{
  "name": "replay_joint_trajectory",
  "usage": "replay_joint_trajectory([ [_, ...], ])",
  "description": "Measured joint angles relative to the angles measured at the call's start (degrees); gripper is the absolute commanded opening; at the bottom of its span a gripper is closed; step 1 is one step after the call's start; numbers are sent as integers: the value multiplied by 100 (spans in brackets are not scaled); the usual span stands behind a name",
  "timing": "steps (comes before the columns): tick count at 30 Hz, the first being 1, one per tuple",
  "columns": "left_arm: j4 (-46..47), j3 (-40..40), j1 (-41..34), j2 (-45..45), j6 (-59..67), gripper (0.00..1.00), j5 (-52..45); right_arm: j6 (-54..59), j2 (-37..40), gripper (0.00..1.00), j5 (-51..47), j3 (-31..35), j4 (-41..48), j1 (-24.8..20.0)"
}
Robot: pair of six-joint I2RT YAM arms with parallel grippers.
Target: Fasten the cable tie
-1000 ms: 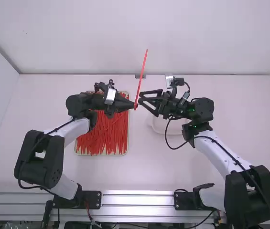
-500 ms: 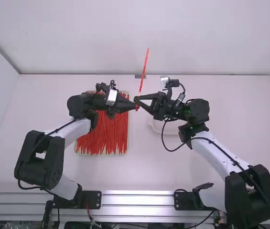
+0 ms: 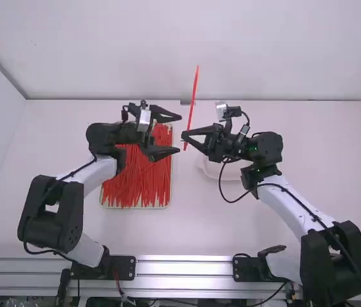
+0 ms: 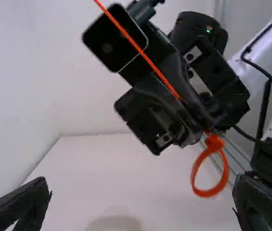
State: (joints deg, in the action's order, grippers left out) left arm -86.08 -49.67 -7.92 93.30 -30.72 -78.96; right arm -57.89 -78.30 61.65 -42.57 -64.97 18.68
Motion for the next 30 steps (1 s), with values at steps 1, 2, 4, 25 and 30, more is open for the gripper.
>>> replay_joint_trajectory([
  [1, 90, -11, 96, 0, -61, 99, 4, -13, 0, 0, 15, 0, -2, -94],
  [2, 144, -17, 146, 0, -105, 99, 15, -26, 0, 0, 31, 0, -2, -140],
  [4, 417, -81, 310, 0, -262, 99, 76, -28, 0, 0, 59, 0, -2, -262],
  [25, 7860, -2603, 1163, -4, 798, 99, 688, 723, 0, 0, 481, -1266, 2472, -1764],
  [30, 10596, -3442, 1119, -4, 1755, 99, 1978, 1665, 0, 0, 503, -1834, 4103, -1954],
])
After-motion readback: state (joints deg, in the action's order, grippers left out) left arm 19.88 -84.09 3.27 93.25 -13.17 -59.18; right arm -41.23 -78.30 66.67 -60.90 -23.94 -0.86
